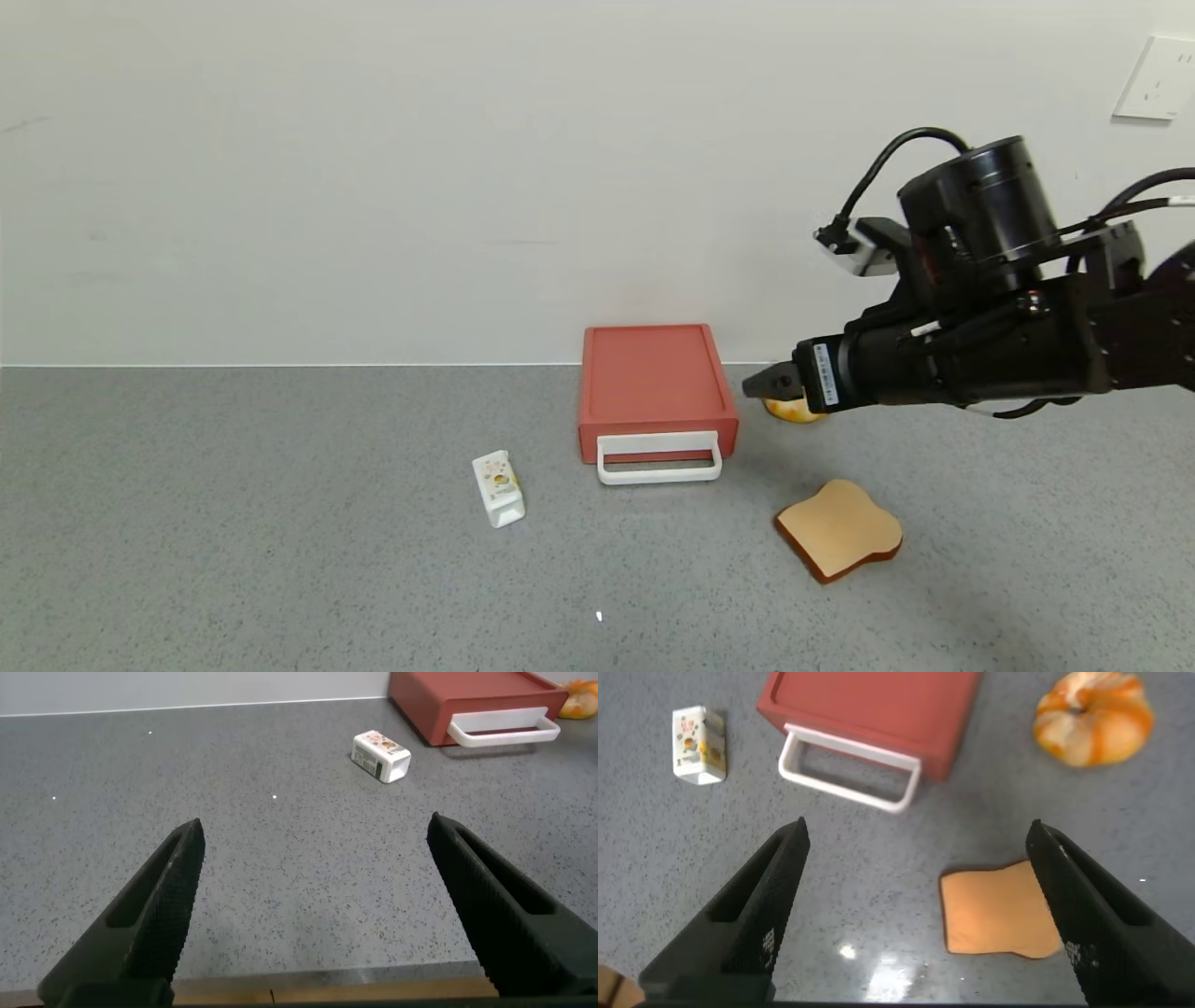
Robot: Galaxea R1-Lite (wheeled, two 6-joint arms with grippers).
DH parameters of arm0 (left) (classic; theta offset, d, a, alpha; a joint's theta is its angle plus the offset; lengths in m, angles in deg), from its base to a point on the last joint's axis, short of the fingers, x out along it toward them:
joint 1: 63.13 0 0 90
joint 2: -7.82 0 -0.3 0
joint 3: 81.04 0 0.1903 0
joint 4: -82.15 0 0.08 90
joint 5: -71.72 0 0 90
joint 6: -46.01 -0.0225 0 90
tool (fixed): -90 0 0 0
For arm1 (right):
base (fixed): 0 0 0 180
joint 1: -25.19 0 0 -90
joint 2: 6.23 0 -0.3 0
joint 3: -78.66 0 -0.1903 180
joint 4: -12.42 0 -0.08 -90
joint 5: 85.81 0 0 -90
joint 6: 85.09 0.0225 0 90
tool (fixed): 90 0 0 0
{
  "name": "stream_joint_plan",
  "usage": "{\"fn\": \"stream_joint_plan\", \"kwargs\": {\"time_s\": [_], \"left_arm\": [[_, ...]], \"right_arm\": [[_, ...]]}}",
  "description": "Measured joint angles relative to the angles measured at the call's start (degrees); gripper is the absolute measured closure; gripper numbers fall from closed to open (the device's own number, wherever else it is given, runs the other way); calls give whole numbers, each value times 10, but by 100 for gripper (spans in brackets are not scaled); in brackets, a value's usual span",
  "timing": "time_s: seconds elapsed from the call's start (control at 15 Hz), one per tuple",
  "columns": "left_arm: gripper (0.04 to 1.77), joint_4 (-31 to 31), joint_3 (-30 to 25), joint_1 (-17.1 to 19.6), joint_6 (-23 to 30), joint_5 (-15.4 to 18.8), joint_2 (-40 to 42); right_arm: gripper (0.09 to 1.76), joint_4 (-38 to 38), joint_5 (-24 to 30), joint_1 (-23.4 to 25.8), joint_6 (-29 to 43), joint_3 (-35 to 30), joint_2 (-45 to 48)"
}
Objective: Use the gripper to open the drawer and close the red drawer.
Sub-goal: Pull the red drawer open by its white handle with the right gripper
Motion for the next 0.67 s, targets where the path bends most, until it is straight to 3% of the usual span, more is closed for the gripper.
{"fn": "stream_joint_plan", "kwargs": {"time_s": [0.27,0.67], "left_arm": [[9,1,0,0,0,-1,0],[9,1,0,0,-1,-1,0]], "right_arm": [[14,77,-4,-39,48,74,-54],[14,196,-64,-94,126,216,-153]]}}
